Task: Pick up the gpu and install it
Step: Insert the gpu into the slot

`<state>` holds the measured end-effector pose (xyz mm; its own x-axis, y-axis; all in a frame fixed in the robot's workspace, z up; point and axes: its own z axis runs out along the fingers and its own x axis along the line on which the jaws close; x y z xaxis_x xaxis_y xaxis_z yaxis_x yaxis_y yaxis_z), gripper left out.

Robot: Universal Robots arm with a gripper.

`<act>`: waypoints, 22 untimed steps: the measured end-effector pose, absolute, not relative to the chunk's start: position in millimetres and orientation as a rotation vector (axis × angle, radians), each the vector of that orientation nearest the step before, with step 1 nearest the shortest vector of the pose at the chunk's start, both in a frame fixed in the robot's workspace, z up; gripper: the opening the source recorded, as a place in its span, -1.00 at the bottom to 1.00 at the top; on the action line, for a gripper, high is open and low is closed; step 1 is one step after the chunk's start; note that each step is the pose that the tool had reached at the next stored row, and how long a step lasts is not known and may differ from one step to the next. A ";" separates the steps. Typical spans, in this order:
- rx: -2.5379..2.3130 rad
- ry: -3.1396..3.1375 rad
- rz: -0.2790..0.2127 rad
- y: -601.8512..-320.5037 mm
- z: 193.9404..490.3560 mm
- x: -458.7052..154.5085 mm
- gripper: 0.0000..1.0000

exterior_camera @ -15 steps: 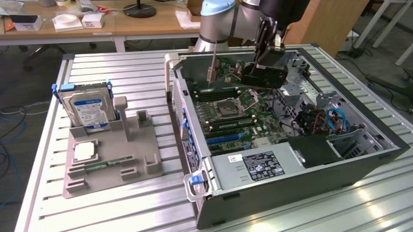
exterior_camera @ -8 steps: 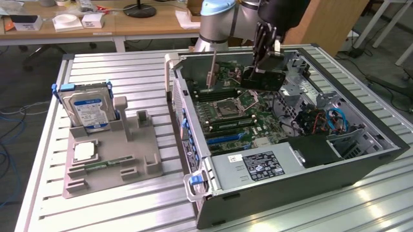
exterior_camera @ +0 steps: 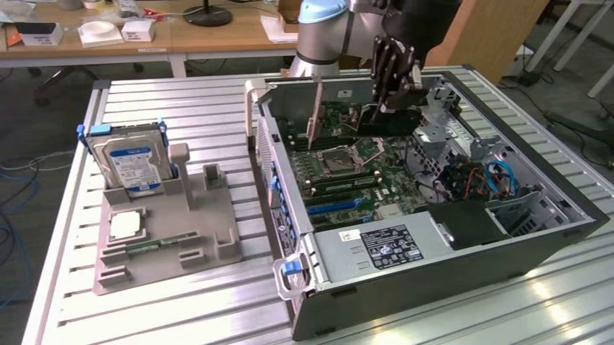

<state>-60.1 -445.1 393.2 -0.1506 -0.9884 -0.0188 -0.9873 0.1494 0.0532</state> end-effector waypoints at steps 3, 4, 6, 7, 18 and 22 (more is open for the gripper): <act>2.050 -2.351 -0.082 -445.4 392.4 -60.0 -0.47; 2.051 -2.351 -0.083 -445.4 392.4 -60.0 -0.47; 2.051 -2.352 -0.084 -445.4 392.3 -60.1 -0.47; 2.051 -2.352 -0.085 -445.4 392.3 -60.1 -0.47; 2.094 -2.322 -0.096 -444.0 385.0 -60.4 -0.47; 2.123 -2.294 -0.096 -444.1 379.1 -60.7 -0.47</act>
<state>-60.7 -444.1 379.1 -0.0782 -0.9965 -0.0310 -0.9955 0.0764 0.0553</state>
